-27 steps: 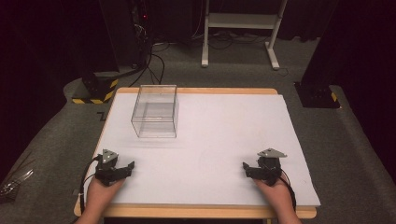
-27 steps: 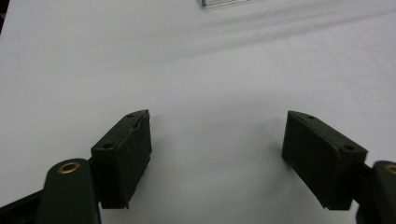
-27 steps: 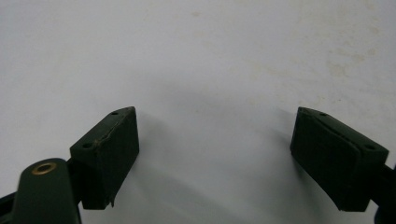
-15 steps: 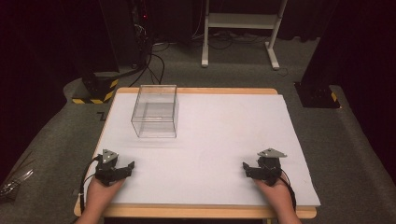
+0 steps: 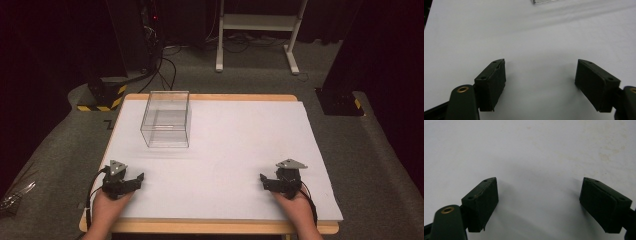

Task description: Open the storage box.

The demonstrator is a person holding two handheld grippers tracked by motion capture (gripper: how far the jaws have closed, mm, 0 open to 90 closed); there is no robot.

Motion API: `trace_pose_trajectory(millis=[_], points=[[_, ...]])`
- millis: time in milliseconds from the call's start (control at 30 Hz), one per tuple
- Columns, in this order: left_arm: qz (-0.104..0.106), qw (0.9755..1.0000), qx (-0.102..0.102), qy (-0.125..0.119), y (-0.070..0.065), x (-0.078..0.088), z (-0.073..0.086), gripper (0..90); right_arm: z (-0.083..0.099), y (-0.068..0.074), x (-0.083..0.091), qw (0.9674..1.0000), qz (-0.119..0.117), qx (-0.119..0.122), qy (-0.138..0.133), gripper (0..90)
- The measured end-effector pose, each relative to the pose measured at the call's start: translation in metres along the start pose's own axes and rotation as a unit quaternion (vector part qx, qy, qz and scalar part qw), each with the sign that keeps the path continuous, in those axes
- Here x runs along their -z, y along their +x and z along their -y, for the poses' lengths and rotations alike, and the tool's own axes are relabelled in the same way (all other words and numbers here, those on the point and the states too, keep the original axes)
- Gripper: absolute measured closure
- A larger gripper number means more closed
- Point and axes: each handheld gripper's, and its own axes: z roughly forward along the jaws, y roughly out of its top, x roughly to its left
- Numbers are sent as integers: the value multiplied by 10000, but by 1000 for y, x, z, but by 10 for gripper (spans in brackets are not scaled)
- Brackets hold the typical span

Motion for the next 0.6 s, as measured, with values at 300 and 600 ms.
trace_pose_trajectory(millis=[300, 600], points=[[-90, 9999, 41, 48, -2, 2, -1, 263, 0, 0, 0, 10000, -5, 4, -4, 153], [97, 9999, 81, -2, -3, 9, -5, 228, 0, 0, 0, 10000, -3, -4, 0, 153]])
